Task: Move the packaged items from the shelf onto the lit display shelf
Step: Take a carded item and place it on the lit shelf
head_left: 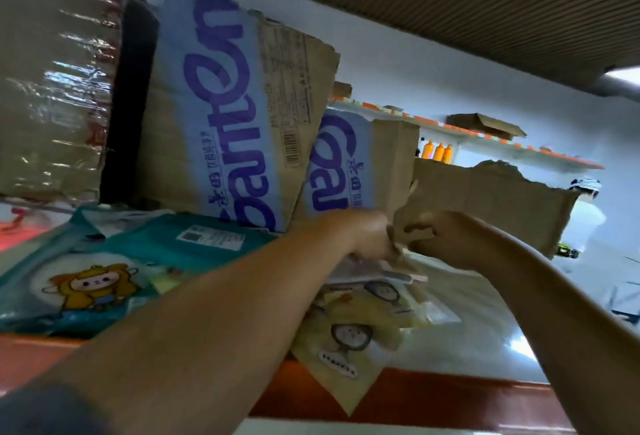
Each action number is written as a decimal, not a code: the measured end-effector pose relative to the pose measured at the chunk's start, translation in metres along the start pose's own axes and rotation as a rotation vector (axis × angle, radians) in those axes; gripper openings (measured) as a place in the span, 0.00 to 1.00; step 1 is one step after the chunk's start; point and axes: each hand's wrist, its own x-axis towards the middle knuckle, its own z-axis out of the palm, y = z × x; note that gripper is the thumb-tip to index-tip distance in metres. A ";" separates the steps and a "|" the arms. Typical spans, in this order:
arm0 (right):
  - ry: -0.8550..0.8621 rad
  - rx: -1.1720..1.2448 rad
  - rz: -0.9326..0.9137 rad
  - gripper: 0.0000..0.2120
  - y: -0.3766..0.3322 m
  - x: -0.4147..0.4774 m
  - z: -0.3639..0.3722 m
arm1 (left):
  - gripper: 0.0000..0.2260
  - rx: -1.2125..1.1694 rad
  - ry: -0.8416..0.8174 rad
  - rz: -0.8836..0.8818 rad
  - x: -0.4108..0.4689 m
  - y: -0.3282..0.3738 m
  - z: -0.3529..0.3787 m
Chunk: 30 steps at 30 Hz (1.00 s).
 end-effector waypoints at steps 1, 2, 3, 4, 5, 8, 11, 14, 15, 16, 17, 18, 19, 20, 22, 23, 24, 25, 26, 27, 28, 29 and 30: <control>-0.022 -0.008 -0.018 0.12 0.005 0.007 0.002 | 0.12 -0.020 0.014 0.006 -0.005 0.001 0.000; -0.058 -0.020 -0.040 0.10 0.010 0.012 0.005 | 0.13 -0.038 0.044 0.010 -0.004 0.001 -0.001; -0.112 -0.052 -0.050 0.10 0.011 0.018 0.008 | 0.12 -0.053 0.050 0.004 -0.007 -0.003 -0.001; -0.176 -0.104 -0.055 0.10 0.011 0.024 0.011 | 0.10 -0.061 0.051 -0.026 -0.009 -0.009 0.000; -0.235 -0.158 -0.061 0.10 0.011 0.027 0.014 | 0.08 -0.080 0.033 -0.042 -0.008 -0.011 0.002; -0.309 -0.221 -0.077 0.10 0.013 0.037 0.019 | 0.11 -0.004 -0.030 -0.072 -0.007 -0.003 0.004; -0.398 -0.186 -0.100 0.14 0.007 0.042 0.020 | 0.11 -0.001 -0.043 -0.095 -0.005 -0.002 0.007; -0.415 -0.198 -0.188 0.15 0.009 0.047 0.028 | 0.11 -0.001 -0.025 -0.101 -0.006 0.000 0.007; -0.403 -0.207 -0.216 0.13 0.009 0.048 0.030 | 0.12 -0.010 -0.018 -0.101 -0.007 0.000 0.007; -0.382 -0.203 -0.229 0.09 0.011 0.049 0.031 | 0.12 -0.012 -0.019 -0.103 -0.007 0.000 0.007; -0.359 -0.199 -0.233 0.05 0.014 0.050 0.033 | 0.12 -0.010 -0.016 -0.099 -0.007 -0.001 0.008; -0.340 -0.193 -0.234 0.04 0.016 0.049 0.033 | 0.12 -0.004 -0.014 -0.102 -0.007 -0.001 0.009; -0.344 -0.200 -0.235 0.03 0.018 0.050 0.033 | 0.12 -0.001 -0.010 -0.098 -0.006 -0.003 0.010; -0.343 -0.202 -0.243 0.03 0.020 0.050 0.033 | 0.12 0.002 -0.007 -0.101 -0.006 -0.005 0.011; -0.307 -0.167 -0.228 0.07 0.028 0.052 0.033 | 0.12 -0.001 -0.006 -0.101 -0.007 -0.005 0.011; -0.308 -0.130 -0.199 0.09 0.033 0.053 0.029 | 0.12 -0.004 0.001 -0.096 -0.008 -0.004 0.010; -0.322 -0.085 -0.171 0.09 0.040 0.052 0.024 | 0.12 -0.005 0.014 -0.091 -0.009 -0.004 0.009; -0.339 -0.009 -0.147 0.09 0.048 0.050 0.018 | 0.12 -0.006 0.034 -0.088 -0.010 -0.003 0.008; -0.343 0.092 -0.131 0.09 0.057 0.048 0.011 | 0.13 -0.009 0.063 -0.083 -0.011 -0.003 0.007; -0.342 0.205 -0.128 0.09 0.066 0.046 0.005 | 0.13 -0.018 0.097 -0.079 -0.011 -0.004 0.005; -0.332 0.301 -0.129 0.10 0.074 0.045 -0.001 | 0.14 -0.033 0.135 -0.076 -0.011 -0.005 0.004; -0.321 0.376 -0.144 0.11 0.080 0.043 -0.006 | 0.15 -0.049 0.171 -0.072 -0.012 -0.006 0.002; -0.313 0.435 -0.165 0.13 0.085 0.041 -0.010 | 0.15 -0.061 0.205 -0.066 -0.013 -0.007 0.000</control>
